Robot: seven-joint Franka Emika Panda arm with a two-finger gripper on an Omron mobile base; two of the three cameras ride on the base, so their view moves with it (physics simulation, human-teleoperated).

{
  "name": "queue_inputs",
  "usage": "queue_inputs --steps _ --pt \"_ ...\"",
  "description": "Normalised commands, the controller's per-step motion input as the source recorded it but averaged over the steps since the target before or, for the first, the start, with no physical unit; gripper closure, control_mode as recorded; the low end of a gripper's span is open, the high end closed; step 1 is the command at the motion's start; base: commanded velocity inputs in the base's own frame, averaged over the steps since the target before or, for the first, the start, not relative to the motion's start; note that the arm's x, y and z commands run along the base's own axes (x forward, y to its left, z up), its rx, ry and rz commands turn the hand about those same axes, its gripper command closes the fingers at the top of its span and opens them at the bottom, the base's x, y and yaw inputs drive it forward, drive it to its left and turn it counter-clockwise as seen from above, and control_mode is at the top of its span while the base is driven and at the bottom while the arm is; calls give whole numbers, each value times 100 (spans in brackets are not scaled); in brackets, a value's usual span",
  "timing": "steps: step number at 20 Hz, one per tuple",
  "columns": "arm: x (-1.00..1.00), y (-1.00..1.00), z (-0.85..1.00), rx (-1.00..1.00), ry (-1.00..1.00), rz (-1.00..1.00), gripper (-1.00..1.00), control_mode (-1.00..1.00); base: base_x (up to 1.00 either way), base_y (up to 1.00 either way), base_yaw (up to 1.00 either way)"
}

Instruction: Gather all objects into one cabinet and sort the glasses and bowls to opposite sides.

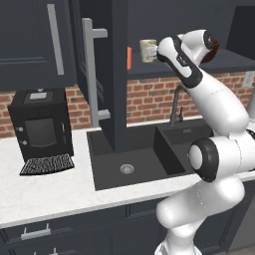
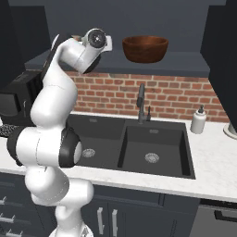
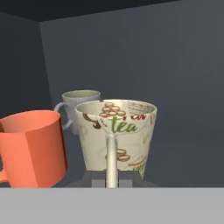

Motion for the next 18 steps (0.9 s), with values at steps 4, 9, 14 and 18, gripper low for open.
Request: queue_inputs --steps 4,9,14,18 --pt "14 3 -14 0 0 13 100 -100 0 0 0" --pt "0 12 -20 0 -10 6 100 -100 0 0 0" --pt "0 31 -22 0 -11 2 100 -100 0 0 0" --pt "0 28 -15 0 -5 0 100 -100 0 0 0"
